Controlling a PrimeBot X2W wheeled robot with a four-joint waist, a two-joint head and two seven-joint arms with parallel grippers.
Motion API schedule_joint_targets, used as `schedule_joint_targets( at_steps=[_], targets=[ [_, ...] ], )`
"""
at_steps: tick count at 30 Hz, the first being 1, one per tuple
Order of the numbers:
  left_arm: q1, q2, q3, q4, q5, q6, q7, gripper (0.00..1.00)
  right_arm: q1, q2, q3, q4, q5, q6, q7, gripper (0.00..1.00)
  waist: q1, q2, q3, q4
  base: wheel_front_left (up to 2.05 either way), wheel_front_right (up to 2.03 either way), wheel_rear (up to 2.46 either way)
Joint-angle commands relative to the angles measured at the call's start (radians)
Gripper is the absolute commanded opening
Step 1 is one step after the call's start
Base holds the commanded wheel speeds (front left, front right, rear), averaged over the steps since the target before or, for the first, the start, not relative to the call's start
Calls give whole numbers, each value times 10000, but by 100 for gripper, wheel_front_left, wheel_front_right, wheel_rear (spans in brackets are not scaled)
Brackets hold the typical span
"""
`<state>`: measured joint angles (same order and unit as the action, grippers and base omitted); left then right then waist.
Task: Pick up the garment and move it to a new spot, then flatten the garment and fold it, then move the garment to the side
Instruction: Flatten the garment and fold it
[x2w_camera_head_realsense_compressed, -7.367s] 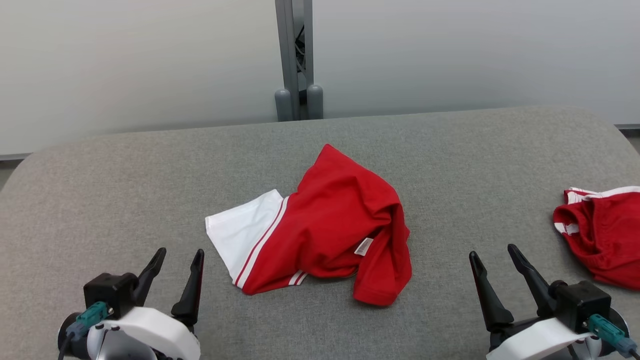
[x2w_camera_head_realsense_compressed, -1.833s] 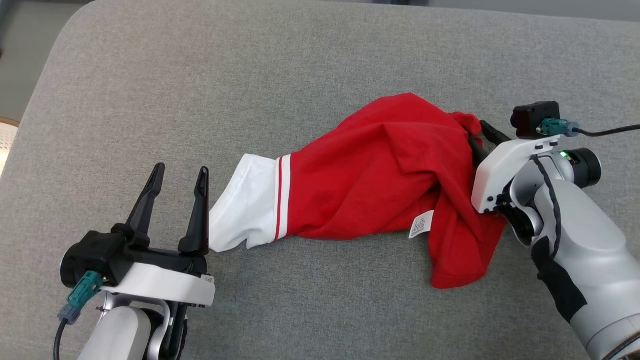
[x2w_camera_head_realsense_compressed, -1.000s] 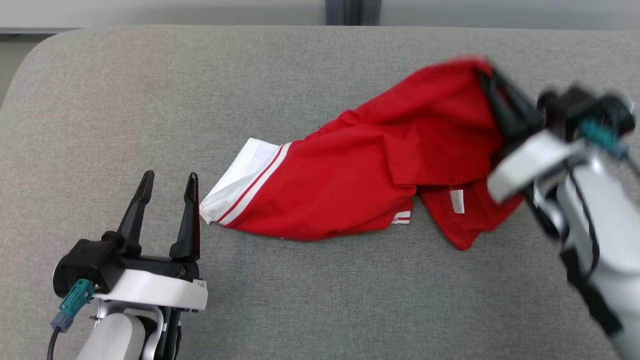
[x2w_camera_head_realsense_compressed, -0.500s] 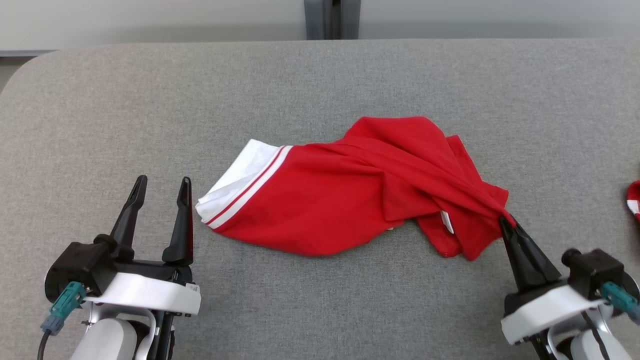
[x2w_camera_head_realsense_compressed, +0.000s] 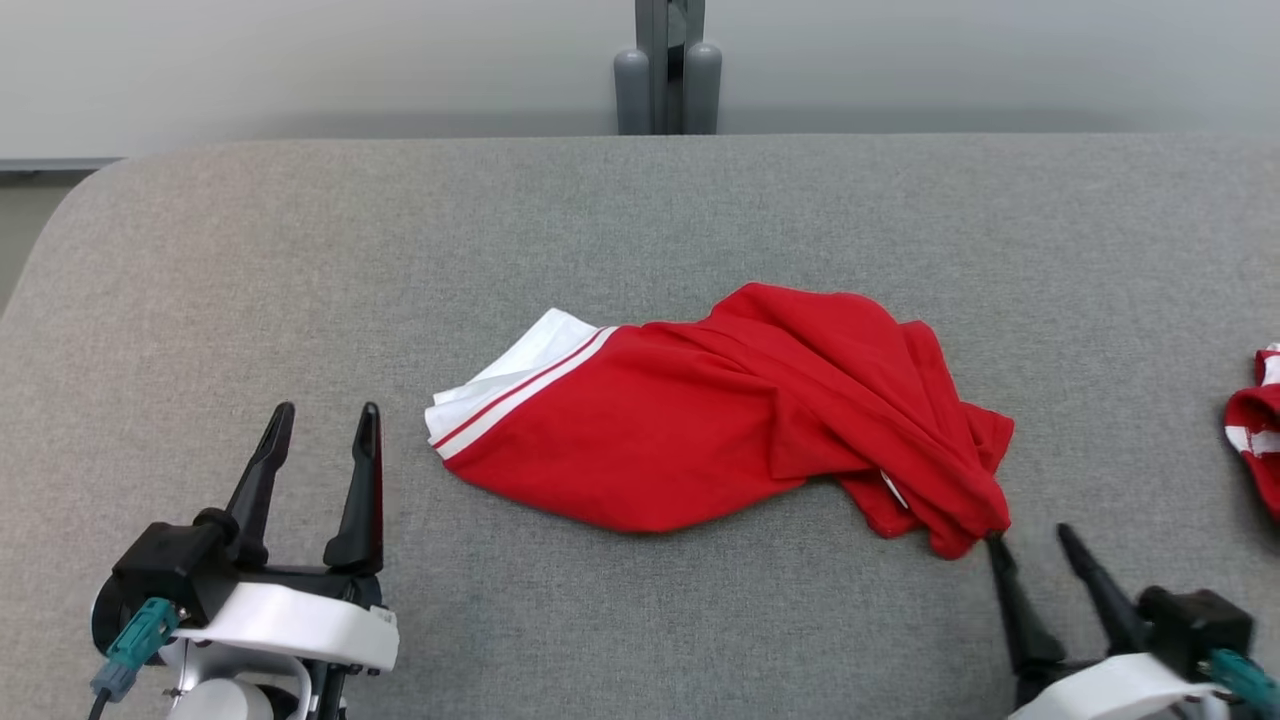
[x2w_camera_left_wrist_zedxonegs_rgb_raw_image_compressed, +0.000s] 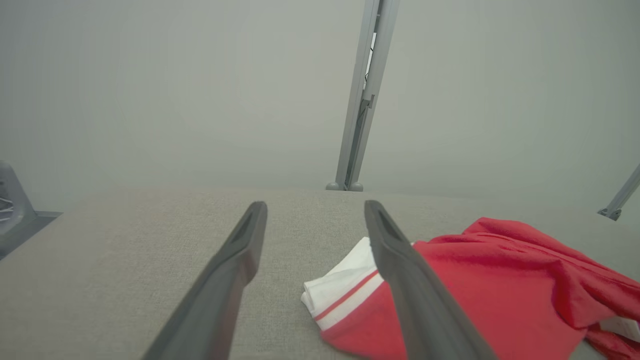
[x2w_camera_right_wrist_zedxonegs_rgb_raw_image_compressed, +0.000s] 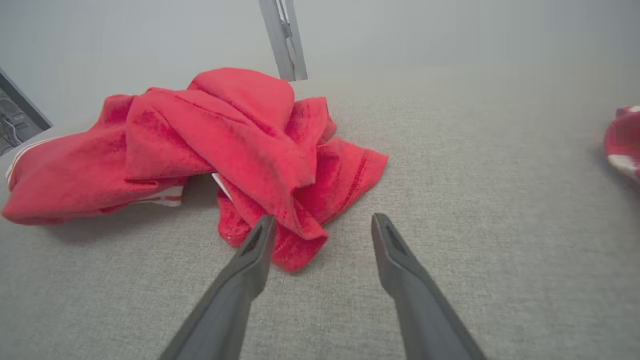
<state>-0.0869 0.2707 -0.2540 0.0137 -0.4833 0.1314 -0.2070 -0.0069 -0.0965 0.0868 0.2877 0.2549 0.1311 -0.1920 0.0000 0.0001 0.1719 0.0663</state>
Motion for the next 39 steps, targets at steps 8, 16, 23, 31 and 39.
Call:
schedule_joint_targets(
  at_steps=[8,16,23,31,39],
  targets=[
    [339,294,221,-282,114,374,57,100,165,396,-2171,-1590,-276,-6,-243,100,0,-1,-469,-251,0,0,0],
    [418,549,434,-587,388,744,-27,100,-459,452,-2773,-2998,-780,-6,254,100,0,-1,-815,-363,0,0,0],
    [778,715,437,-1041,504,1023,167,100,332,437,-1355,-3370,-885,-6,1223,100,0,-1,-1135,-135,0,0,0],
    [1178,763,357,-984,491,1160,280,100,1194,438,-1023,-3357,-815,-6,1697,100,0,-1,-1340,-130,0,0,0],
    [1160,777,255,-1060,493,1225,397,100,1119,438,-1010,-3494,-786,-6,1762,100,0,-1,-1345,-145,0,0,0]
  ],
)
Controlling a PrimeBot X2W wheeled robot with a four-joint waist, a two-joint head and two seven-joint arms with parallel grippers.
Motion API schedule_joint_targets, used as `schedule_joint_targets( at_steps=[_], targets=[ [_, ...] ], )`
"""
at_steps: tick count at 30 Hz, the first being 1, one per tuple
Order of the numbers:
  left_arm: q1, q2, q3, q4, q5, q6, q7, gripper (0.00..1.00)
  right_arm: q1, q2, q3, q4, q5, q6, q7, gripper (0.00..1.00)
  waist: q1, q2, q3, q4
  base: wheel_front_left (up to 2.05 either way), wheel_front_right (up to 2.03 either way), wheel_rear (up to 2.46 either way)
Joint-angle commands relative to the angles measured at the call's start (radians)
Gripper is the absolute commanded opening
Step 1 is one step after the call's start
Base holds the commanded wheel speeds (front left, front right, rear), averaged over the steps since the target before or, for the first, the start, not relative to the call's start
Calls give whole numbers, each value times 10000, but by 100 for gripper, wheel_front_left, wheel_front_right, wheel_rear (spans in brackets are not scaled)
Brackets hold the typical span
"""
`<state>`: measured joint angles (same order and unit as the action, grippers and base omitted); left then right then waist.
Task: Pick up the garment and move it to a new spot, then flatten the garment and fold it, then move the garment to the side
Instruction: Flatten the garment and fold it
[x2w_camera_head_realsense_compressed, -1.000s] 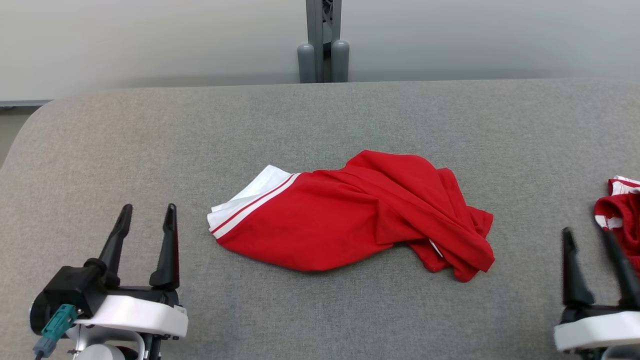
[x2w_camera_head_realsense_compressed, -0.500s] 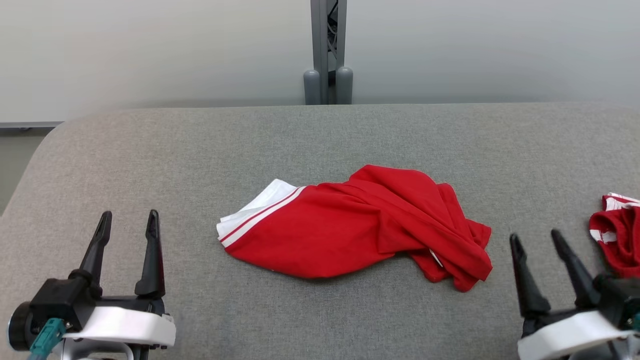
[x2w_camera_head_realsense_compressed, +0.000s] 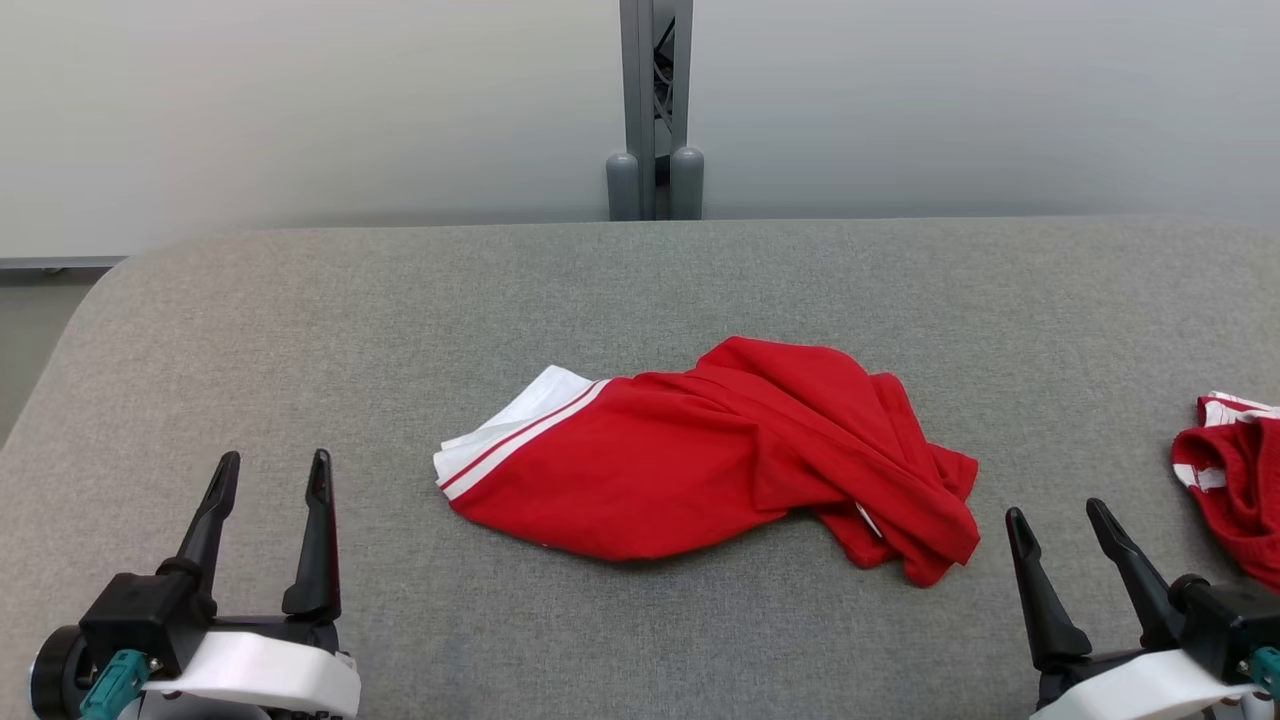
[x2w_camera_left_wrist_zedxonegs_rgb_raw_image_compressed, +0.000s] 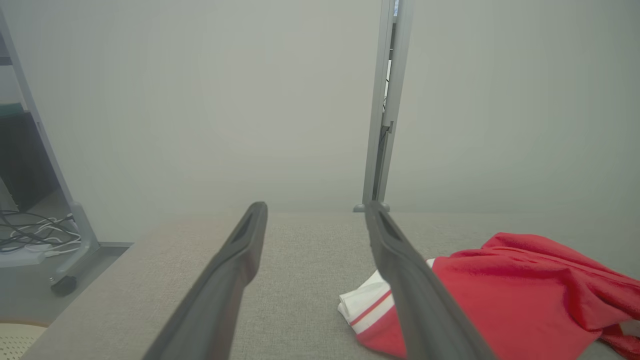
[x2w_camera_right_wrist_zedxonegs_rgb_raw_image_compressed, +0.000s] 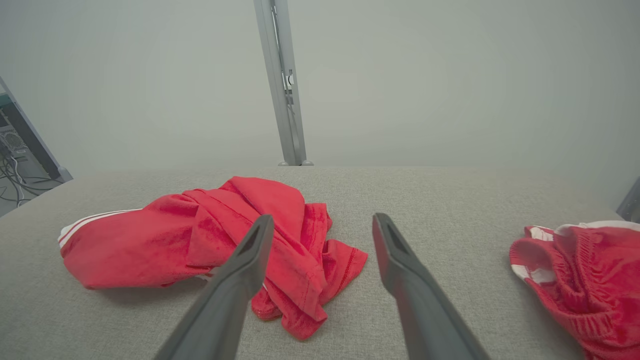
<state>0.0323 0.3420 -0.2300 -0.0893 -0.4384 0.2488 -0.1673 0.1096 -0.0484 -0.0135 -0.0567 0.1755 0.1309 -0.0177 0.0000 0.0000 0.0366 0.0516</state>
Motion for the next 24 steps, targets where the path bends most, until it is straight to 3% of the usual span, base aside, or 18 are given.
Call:
schedule_joint_targets(
  at_steps=[1,8,11,19,24],
  targets=[
    [-63,69,-9,-41,34,48,42,100,-61,-41,-1,-63,22,-4,14,100,0,0,31,4,0,0,0],
    [-796,140,-226,138,-183,-348,490,100,-220,-43,70,-126,66,-4,13,100,0,0,333,-48,0,0,0],
    [-1474,143,-396,587,-523,-794,1035,100,-353,-41,89,-140,51,-4,-37,100,0,0,557,-90,0,0,0],
    [-3604,-221,-673,3093,-2143,-2068,3163,100,-892,-44,411,-137,-174,-4,-109,100,0,0,1406,-439,0,0,0],
    [-4745,-329,-824,4859,-2668,-2541,4163,100,-1153,-41,457,-46,-195,-4,-237,100,0,0,1843,-654,0,0,0]
  ],
)
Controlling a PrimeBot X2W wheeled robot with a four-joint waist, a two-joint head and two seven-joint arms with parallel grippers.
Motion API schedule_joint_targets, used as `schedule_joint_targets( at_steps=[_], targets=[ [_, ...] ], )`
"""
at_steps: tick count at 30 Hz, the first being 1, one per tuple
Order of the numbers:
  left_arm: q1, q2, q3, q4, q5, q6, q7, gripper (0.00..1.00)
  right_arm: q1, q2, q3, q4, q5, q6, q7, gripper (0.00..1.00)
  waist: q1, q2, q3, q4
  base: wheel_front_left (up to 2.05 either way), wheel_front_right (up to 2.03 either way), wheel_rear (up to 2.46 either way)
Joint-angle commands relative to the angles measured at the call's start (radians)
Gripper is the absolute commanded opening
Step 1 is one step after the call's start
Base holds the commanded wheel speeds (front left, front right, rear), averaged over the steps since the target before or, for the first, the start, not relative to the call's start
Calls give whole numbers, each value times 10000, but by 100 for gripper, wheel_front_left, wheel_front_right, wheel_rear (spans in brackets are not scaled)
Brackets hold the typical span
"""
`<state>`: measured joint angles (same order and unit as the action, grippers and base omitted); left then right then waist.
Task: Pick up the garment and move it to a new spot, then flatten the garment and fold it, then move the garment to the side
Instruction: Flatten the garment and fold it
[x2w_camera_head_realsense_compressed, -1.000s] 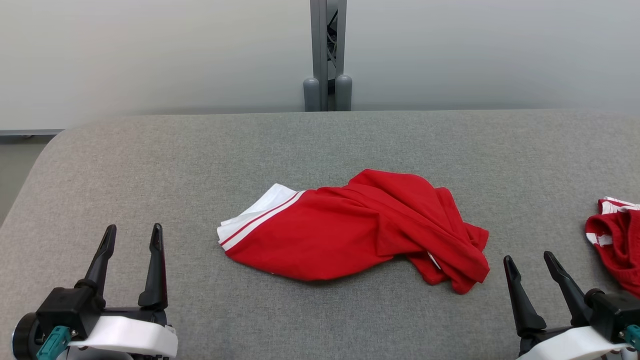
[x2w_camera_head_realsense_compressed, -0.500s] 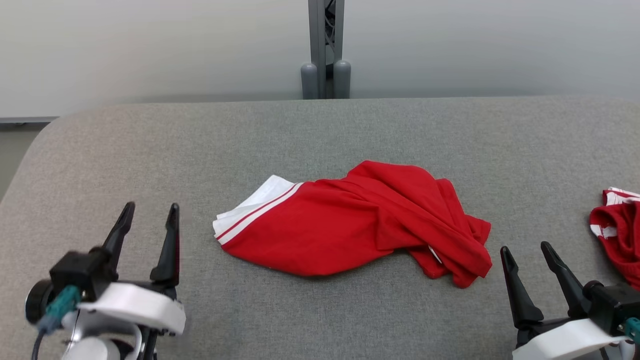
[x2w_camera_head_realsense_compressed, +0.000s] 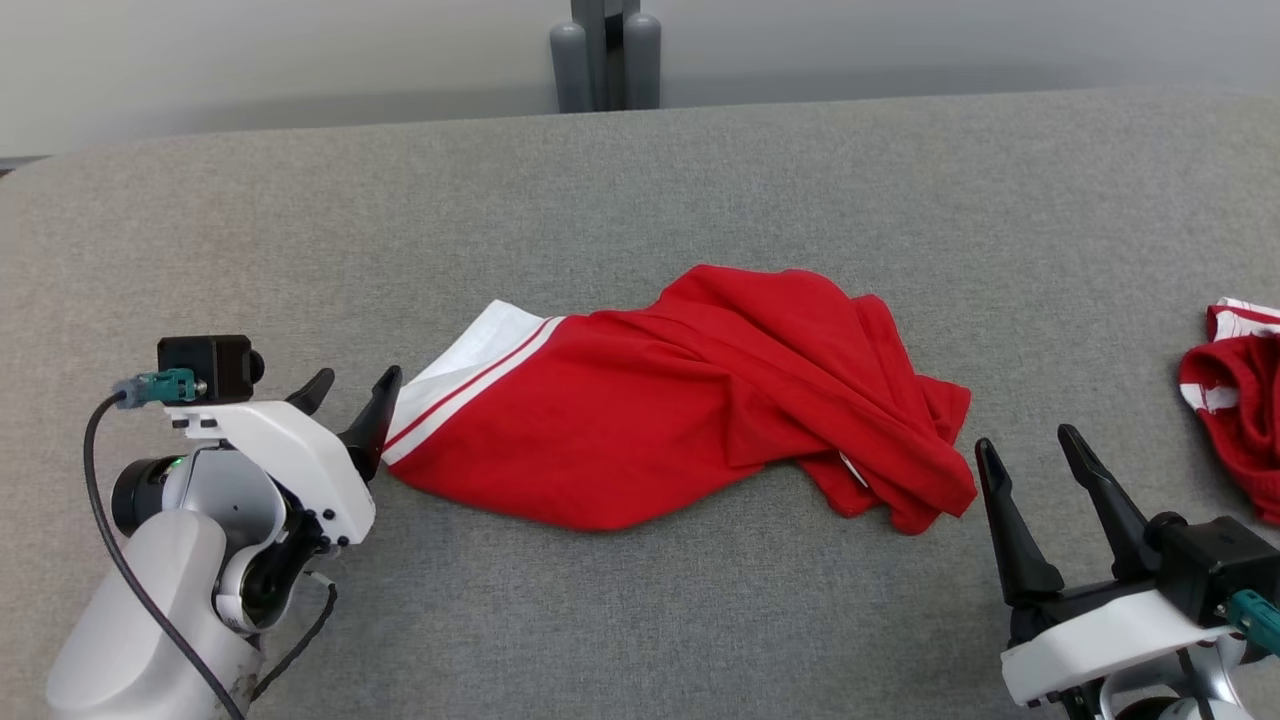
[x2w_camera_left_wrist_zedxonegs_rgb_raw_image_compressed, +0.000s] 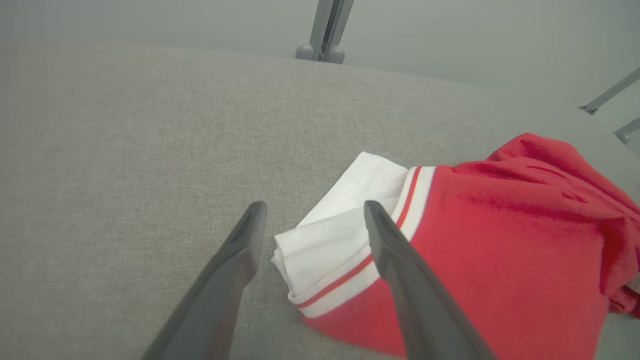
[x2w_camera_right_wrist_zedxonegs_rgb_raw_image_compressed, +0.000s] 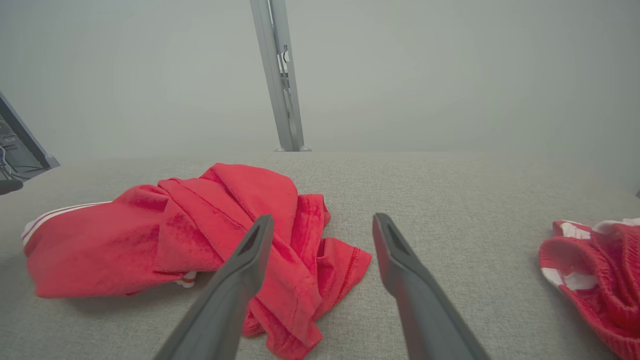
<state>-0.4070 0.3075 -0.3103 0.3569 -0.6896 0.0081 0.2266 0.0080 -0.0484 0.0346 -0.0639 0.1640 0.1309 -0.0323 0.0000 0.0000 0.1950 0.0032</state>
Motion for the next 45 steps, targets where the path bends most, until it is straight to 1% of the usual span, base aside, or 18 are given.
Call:
schedule_joint_targets(
  at_steps=[1,8,9,12,14,15,16,19,23,25,28,33,34,36,38,40,43,45],
  targets=[
    [-352,16,-21,397,-156,-135,225,100,-136,-41,-24,27,-79,-4,-92,100,0,0,258,-170,0,0,0],
    [-1641,-109,-173,2774,-617,-677,1338,100,-430,-41,5,241,-17,-4,-334,100,0,0,703,-315,0,0,0],
    [-1942,-271,-379,3598,-892,-958,1948,100,-544,-42,24,337,7,-4,-382,100,0,0,775,-326,0,0,0],
    [-1993,-439,-619,4020,-1062,-1176,2292,100,-597,-42,47,430,50,-4,-424,100,0,0,775,-328,0,0,0],
    [-1987,-602,-704,4129,-1267,-1267,2393,43,-643,-41,51,468,81,-4,-442,100,0,0,768,-335,0,0,0],
    [-2035,-597,-747,4130,-1262,-1311,2306,38,-654,-42,58,483,98,-4,-465,100,0,0,765,-345,0,0,0],
    [-2127,-519,-794,4123,-1156,-1308,2120,0,-659,-42,69,507,126,-4,-488,100,0,0,763,-356,0,0,0],
    [-2509,-289,-805,4027,-838,-1333,1259,0,-710,-42,75,571,192,-4,-537,100,0,0,752,-387,0,0,0],
    [-2763,-129,-851,3886,-395,-1323,40,0,-707,-42,35,630,218,-4,-612,100,0,0,691,-411,0,0,0],
    [-2940,73,-978,3592,163,-1178,-805,0,-646,-41,-25,639,217,-4,-644,100,0,0,659,-381,0,0,0],
    [-2771,299,-1214,3019,831,-1023,-1855,0,-531,-42,-100,649,219,-4,-678,100,0,0,596,-310,0,0,0],
    [-1579,677,-1730,1700,1756,-730,-3239,0,-426,-44,-229,615,203,-4,-695,100,0,0,523,-126,0,0,0],
    [-1308,770,-1856,1406,1968,-642,-3431,0,-412,-42,-273,595,180,-4,-686,100,0,0,517,-88,0,0,0],
    [-571,743,-2101,817,2139,-555,-3835,0,-367,-44,-378,544,142,-4,-654,100,0,0,511,26,0,0,0],
    [135,839,-2312,354,2288,-413,-4019,0,-340,-42,-400,471,130,-4,-606,100,0,0,502,129,0,0,0],
    [370,875,-2327,94,2349,-319,-4170,0,-331,-45,-409,440,97,-4,-569,100,0,0,497,178,0,0,0],
    [1177,897,-2458,-520,2540,55,-4421,0,-270,-44,-471,362,7,-4,-488,100,0,0,444,336,0,0,0],
    [1676,831,-2517,-773,2481,197,-4520,0,-246,-45,-503,307,25,-4,-431,100,0,0,400,440,0,0,0]
  ],
)
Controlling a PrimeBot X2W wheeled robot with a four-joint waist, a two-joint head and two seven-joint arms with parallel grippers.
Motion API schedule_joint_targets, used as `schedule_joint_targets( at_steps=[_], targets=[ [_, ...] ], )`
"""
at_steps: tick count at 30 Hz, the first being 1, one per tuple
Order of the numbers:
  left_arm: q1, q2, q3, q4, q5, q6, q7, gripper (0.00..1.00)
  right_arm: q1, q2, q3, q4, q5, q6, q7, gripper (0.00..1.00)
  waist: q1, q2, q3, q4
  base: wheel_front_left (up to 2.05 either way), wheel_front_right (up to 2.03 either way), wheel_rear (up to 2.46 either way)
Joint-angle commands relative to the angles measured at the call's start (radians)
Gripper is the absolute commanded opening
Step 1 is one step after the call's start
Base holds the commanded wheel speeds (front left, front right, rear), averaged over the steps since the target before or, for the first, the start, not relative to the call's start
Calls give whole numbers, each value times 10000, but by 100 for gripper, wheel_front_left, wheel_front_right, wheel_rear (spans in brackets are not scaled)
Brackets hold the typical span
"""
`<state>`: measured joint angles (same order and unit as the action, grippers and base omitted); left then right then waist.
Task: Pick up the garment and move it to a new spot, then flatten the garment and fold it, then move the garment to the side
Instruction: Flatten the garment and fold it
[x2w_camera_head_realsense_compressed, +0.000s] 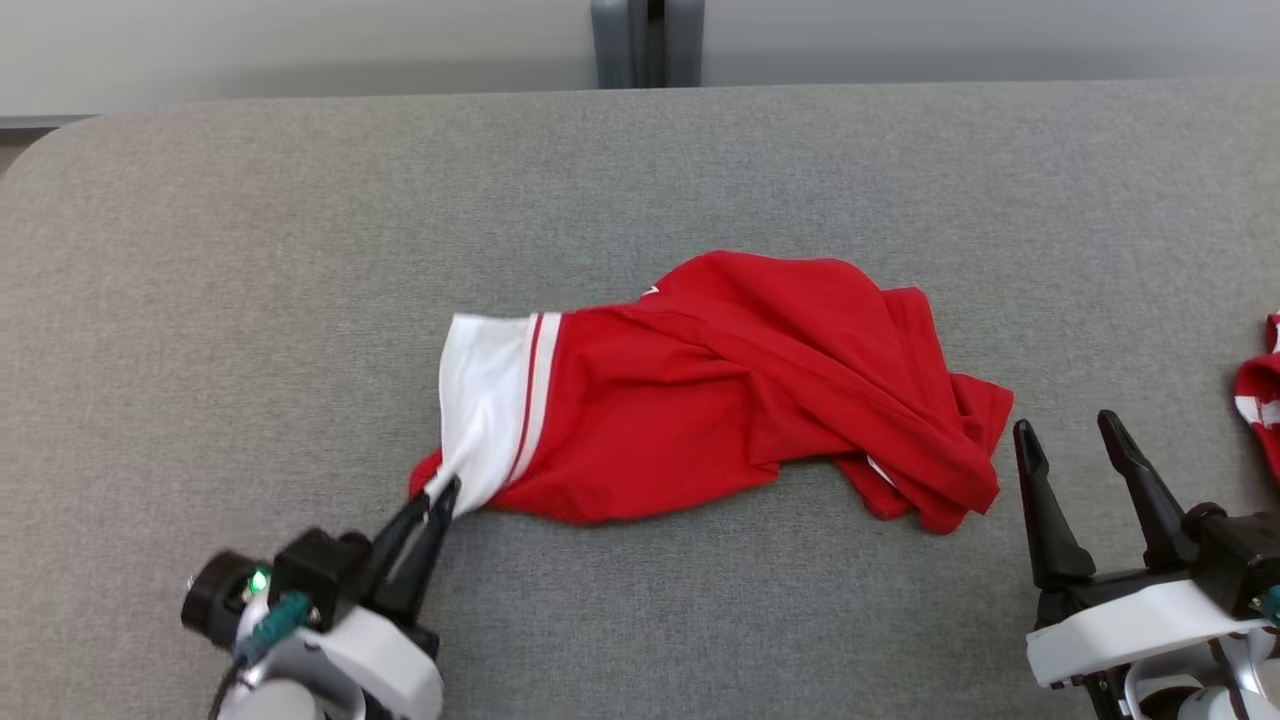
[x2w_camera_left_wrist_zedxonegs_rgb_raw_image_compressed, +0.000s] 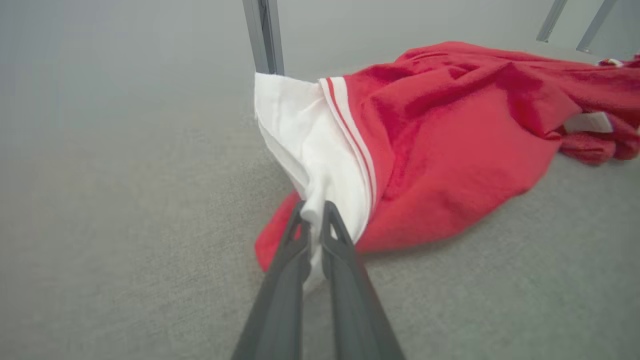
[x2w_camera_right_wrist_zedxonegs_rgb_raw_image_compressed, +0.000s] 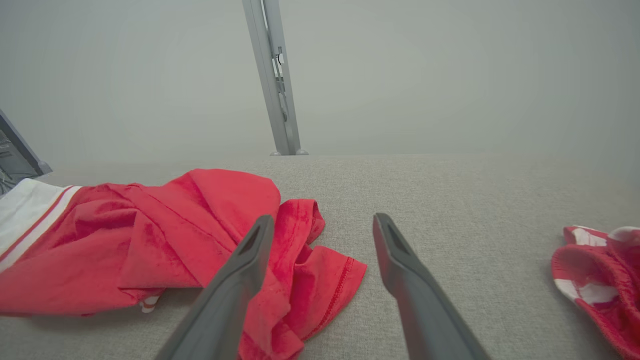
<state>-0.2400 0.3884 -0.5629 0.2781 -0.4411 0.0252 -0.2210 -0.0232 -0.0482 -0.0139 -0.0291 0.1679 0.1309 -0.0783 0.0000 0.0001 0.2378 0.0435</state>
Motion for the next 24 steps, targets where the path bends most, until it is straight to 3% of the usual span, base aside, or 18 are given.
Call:
schedule_joint_targets(
  at_steps=[1,10,11,12,13,14,24],
  targets=[
    [205,6,17,-54,-61,101,-70,0,68,-43,-7,-58,-39,-4,66,100,0,-1,-53,71,0,0,0],
    [1754,-427,363,-188,-1180,519,26,0,303,-47,-73,-182,2,-4,271,100,0,-1,-328,288,0,0,0],
    [1820,-470,439,-233,-1306,569,28,7,325,-47,-108,-190,35,-4,302,100,0,-1,-352,324,0,0,0],
    [1840,-501,503,-269,-1425,577,44,39,341,-46,-148,-193,75,-4,323,100,0,-1,-384,362,0,0,0],
    [1856,-512,557,-274,-1506,613,106,78,347,-46,-179,-198,74,-4,341,100,0,-1,-413,380,0,0,0],
    [1843,-515,620,-286,-1575,659,125,100,346,-46,-213,-202,78,-4,361,100,0,-1,-437,386,0,0,0],
    [1788,-157,1705,-964,-1963,1426,-33,100,259,-47,-1086,-370,84,-4,301,100,0,-1,-602,195,0,0,0]
  ],
)
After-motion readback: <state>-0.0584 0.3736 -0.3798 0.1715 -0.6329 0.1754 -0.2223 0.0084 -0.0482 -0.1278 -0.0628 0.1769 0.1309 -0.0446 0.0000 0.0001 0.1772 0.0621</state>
